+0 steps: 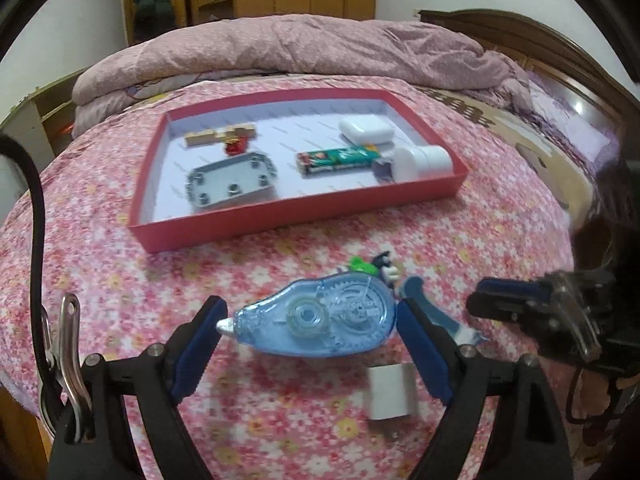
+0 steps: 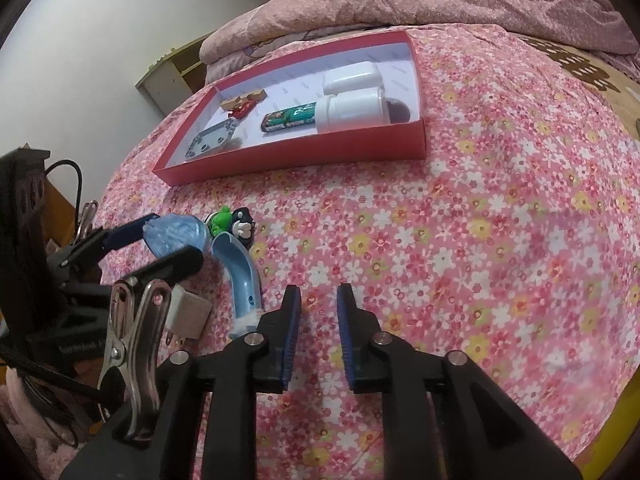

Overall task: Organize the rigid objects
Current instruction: 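Grasp the blue correction tape with the left tool while the right tool grasps the light-blue tube, then carry the tape and tube into the pink box and open both tools, then withdraw both tools from the box toward the green figure and white plug, then grasp the white charger plug with the right tool while the left tool grasps the green figure, then carry the figure and plug into the pink box and open both tools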

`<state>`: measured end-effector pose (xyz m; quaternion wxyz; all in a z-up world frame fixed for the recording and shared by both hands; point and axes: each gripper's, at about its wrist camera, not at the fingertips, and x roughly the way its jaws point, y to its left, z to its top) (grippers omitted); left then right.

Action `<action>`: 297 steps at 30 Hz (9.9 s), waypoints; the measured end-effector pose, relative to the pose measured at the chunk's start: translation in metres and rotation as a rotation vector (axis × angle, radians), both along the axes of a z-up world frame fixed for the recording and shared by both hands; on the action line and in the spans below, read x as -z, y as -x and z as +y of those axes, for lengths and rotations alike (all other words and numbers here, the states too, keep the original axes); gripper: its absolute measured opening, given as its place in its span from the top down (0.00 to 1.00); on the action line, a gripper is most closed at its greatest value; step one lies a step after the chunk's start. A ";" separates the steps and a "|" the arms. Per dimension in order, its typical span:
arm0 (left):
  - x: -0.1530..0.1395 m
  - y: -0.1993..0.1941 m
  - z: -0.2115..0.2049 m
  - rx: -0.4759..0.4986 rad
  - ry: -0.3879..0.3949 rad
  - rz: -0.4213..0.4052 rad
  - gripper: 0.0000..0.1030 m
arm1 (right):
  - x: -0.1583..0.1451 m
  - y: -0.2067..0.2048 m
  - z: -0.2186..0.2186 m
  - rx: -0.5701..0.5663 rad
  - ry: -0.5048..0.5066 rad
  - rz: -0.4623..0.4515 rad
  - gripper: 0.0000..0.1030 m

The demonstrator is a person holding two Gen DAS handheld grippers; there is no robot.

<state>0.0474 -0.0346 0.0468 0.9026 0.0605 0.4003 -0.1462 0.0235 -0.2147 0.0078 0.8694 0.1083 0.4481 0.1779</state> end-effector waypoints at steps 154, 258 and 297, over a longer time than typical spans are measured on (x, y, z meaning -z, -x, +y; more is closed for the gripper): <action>-0.040 -0.097 0.014 -0.087 0.057 -0.038 0.13 | -0.069 -0.089 0.004 0.087 0.130 -0.239 0.66; 0.024 -0.023 -0.042 -0.044 -0.035 0.007 0.26 | -0.003 0.014 0.001 0.067 0.185 -0.082 0.71; -0.048 -0.068 -0.002 -0.107 0.038 -0.089 0.49 | -0.067 -0.046 0.033 0.009 0.178 -0.217 0.71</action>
